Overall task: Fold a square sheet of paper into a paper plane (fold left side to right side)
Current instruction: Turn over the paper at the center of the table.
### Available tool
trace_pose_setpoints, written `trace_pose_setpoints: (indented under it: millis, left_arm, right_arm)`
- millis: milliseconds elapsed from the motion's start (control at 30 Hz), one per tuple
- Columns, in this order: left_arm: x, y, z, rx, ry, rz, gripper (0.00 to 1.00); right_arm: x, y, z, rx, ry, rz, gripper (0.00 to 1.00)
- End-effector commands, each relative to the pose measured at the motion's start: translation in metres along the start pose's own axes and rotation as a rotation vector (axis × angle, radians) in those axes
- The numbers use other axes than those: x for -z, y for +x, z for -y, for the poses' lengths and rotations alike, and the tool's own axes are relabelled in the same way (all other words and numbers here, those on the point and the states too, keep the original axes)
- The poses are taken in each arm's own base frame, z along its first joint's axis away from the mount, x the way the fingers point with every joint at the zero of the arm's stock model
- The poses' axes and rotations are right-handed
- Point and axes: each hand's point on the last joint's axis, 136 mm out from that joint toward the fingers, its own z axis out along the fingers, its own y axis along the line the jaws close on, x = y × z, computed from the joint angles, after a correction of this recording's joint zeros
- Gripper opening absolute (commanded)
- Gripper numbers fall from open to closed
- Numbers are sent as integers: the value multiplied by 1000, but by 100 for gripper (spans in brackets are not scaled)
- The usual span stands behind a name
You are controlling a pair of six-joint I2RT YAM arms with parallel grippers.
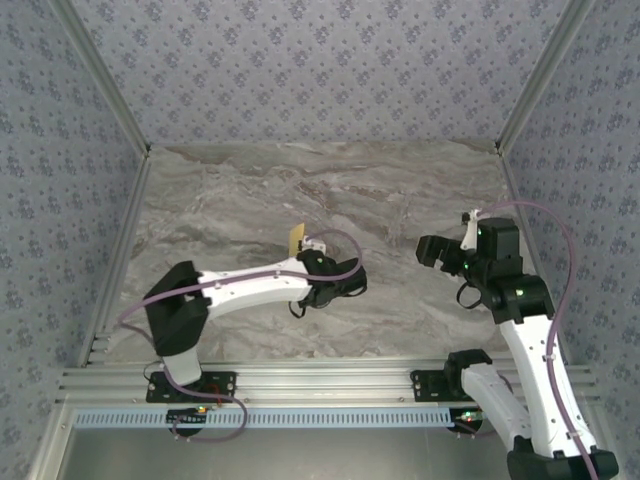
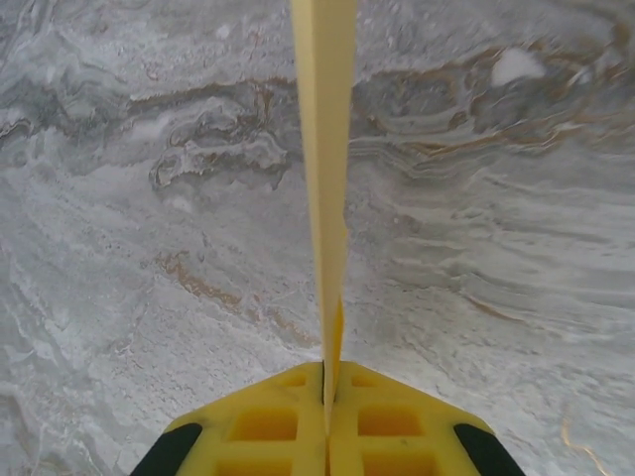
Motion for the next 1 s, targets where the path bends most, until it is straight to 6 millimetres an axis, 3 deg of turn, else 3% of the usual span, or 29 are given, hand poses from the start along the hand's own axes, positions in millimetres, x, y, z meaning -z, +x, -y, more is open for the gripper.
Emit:
trace_pose_setpoints:
  millis: [0,233,433,700,967]
  left_arm:
    - [-13,4,2,-22,-61,-55,5]
    - [-36,9,52,-52,32,-144,7]
    - [-42,18,105,-33,238,-232,13]
    - [-44,17,130,-5,363,-282,22]
    - [-23,-1,149,46,556,-265,44]
  right_arm:
    - [-1,11,13,13,55,-31,100]
    - [-6,20,17,0,44,-59,100]
    - [-12,26,17,-14,24,-74,100]
    - [-18,31,13,-28,-15,-85,100]
    - [-23,36,5,-49,-69,-99,100]
